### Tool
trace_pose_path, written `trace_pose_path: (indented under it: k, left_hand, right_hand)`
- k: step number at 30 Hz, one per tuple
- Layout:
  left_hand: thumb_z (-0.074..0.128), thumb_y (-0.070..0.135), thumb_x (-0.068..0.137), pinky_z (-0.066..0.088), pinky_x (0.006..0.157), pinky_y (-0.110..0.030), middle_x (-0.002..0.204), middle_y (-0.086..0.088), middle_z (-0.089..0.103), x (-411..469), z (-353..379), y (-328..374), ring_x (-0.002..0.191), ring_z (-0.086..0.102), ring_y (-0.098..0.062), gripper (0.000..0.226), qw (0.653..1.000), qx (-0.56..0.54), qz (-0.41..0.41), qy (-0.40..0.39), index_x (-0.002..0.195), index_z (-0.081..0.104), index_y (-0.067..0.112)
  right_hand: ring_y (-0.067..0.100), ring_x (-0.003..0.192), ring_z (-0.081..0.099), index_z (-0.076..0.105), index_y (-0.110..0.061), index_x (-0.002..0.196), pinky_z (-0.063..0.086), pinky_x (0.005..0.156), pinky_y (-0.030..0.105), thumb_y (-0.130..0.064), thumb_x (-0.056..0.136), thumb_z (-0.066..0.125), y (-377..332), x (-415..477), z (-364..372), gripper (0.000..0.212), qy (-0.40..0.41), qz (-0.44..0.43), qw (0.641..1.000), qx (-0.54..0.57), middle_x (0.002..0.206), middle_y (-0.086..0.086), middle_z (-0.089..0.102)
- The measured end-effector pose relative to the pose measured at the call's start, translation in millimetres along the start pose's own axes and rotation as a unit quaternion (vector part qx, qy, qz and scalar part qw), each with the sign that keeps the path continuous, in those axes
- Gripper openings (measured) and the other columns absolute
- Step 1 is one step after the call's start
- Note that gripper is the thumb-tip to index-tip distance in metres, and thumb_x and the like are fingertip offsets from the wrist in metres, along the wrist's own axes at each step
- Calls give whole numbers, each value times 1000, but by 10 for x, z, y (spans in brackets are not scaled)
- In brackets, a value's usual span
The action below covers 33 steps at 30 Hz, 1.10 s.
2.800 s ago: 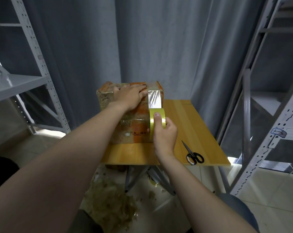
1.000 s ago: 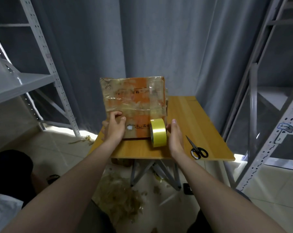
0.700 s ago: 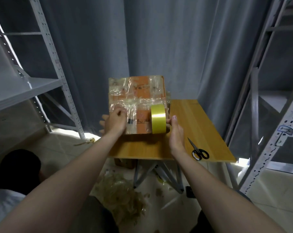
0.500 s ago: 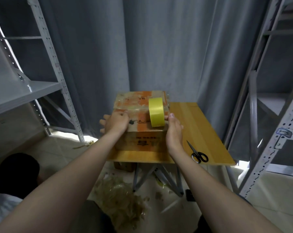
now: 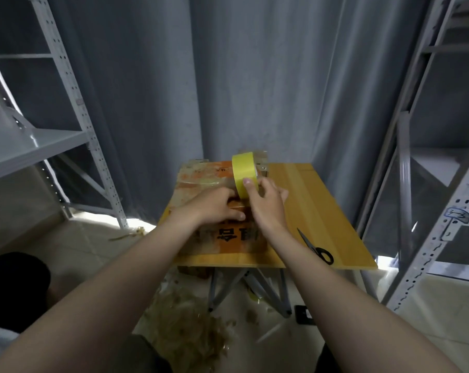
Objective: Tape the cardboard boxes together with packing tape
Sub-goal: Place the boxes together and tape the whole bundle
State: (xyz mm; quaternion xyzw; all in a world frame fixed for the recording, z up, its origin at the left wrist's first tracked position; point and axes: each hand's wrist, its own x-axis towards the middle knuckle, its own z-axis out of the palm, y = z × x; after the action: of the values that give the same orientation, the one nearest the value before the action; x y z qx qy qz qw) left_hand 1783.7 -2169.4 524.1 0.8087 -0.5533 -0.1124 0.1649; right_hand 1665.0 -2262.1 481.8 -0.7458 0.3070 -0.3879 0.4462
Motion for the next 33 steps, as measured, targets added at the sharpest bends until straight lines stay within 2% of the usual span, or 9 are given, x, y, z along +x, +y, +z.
trace_pose_path:
  k: [2, 5, 9, 15, 19, 22, 24, 27, 33]
  left_hand:
    - [74, 43, 92, 53, 90, -42, 116, -1, 72, 32, 108, -12, 106, 66, -26, 33, 996, 73, 3, 56, 120, 73, 25]
    - [72, 47, 93, 44, 76, -36, 96, 4, 65, 52, 168, -45, 89, 60, -20, 29, 993, 92, 5, 79, 108, 73, 22]
    - [71, 51, 92, 42, 76, -36, 95, 5, 64, 42, 151, -54, 89, 59, -21, 32, 993, 89, 2, 82, 109, 73, 25]
    - [65, 49, 96, 51, 98, -51, 125, -3, 71, 15, 157, -66, 114, 64, -32, 35, 994, 74, 7, 75, 129, 69, 36]
    - [58, 54, 100, 48, 101, -56, 133, -2, 68, 4, 212, -102, 120, 62, -33, 41, 993, 83, 13, 78, 139, 60, 41]
    - [52, 54, 102, 48, 95, -48, 139, -2, 64, 32, 246, -113, 122, 60, -33, 47, 990, 116, 27, 74, 146, 52, 38]
    - [50, 52, 102, 46, 90, -46, 139, -3, 64, 64, 256, -124, 121, 60, -33, 45, 989, 131, 35, 67, 144, 52, 36]
    - [47, 51, 103, 45, 91, -48, 138, -1, 65, 92, 267, -167, 121, 60, -33, 40, 990, 120, 35, 69, 141, 53, 39]
    - [45, 53, 105, 38, 113, -52, 162, 6, 44, 127, 279, -220, 145, 44, -30, 54, 991, 123, 18, 51, 157, 39, 38]
  right_hand:
    - [20, 133, 39, 62, -28, 92, 38, 109, 45, -55, 102, 52, -44, 19, -12, 30, -1, 8, 1000, -5, 121, 0, 51]
    - [16, 96, 54, 56, -29, 80, 41, 79, 34, -53, 104, 51, -112, 33, -55, 34, 0, 15, 999, 41, 104, 5, 59]
    - [7, 59, 43, 52, -20, 73, 35, 58, 29, -51, 103, 54, -187, -72, -90, 44, 25, 3, 997, 77, 67, -6, 48]
    - [8, 54, 35, 38, -26, 59, 29, 50, 28, -51, 102, 55, -258, -309, -130, 53, 98, -10, 986, 133, 54, -11, 38]
    - [3, 53, 39, 48, -32, 59, 32, 48, 18, -51, 103, 55, -180, -467, -133, 48, 89, -22, 983, 157, 54, -14, 45]
    - [-5, 68, 58, 69, -34, 90, 42, 61, 10, -48, 105, 53, -86, -578, -160, 27, 38, -58, 989, 134, 74, -22, 66]
    - [-1, 74, 66, 73, -26, 97, 48, 64, 15, -48, 104, 54, -74, -583, -156, 29, 38, -64, 987, 144, 81, -17, 73]
    - [16, 68, 75, 73, -26, 85, 56, 59, 27, -50, 102, 56, -106, -583, -132, 34, 50, -23, 985, 166, 72, -1, 77]
    - [14, 56, 73, 72, -17, 81, 51, 48, 22, -47, 103, 55, 3, -777, -145, 41, 54, 38, 988, 140, 64, 5, 74]
